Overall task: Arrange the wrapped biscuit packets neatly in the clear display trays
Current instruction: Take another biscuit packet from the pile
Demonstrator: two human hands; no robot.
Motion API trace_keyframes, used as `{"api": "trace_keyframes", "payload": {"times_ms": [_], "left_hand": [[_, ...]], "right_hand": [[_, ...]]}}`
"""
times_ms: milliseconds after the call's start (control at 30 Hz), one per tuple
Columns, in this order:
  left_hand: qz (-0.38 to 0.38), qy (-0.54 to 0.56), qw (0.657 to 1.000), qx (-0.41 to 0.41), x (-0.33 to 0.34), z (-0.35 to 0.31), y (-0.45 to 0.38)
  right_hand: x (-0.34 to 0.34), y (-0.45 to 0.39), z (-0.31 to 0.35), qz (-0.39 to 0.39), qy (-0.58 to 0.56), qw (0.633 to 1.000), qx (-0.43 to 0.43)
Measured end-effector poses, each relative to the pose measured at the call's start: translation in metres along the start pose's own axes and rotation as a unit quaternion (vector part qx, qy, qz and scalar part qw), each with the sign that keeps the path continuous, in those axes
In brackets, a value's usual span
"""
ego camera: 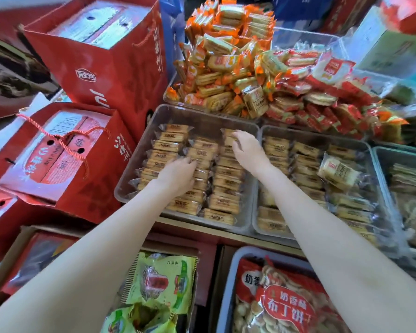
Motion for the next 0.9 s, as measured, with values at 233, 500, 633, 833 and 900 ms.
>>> {"api": "trace_keyframes", "payload": {"times_ms": [233, 500, 633, 833, 900], "left_hand": [[0.001, 0.0, 0.998, 0.06, -0.007, -0.06, -0.015], [-0.001, -0.023, 0.998, 0.055, 0.002, -0.06, -0.022], [-0.026, -0.027, 0.999, 0.008, 0.002, -0.036, -0.029], [0.013, -0.006, 1.0, -0.025, 0.006, 0.001, -0.039], [0.009, -0.008, 1.0, -0.019, 0.007, 0.01, -0.045]], "right_hand": [[-0.07, 0.044, -0.117, -0.08, 0.168, 0.95, 0.249], [-0.084, 0.055, -0.13, -0.059, 0.259, 0.932, 0.248], [-0.077, 0.014, -0.068, -0.114, 0.101, 0.981, 0.121], [-0.014, -0.052, 0.01, -0.075, 0.198, 0.974, -0.08], [0.006, -0.066, 0.024, -0.078, 0.247, 0.956, -0.136]]}}
Point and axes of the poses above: each hand's wrist, its own y-axis away from the middle knuckle, its own x-axis out of the palm, z = x × y, the point moved 2 cm from there along -y, towards the middle knuckle, and after that the axes turned 4 degrees about y, right-handed, at the moved point
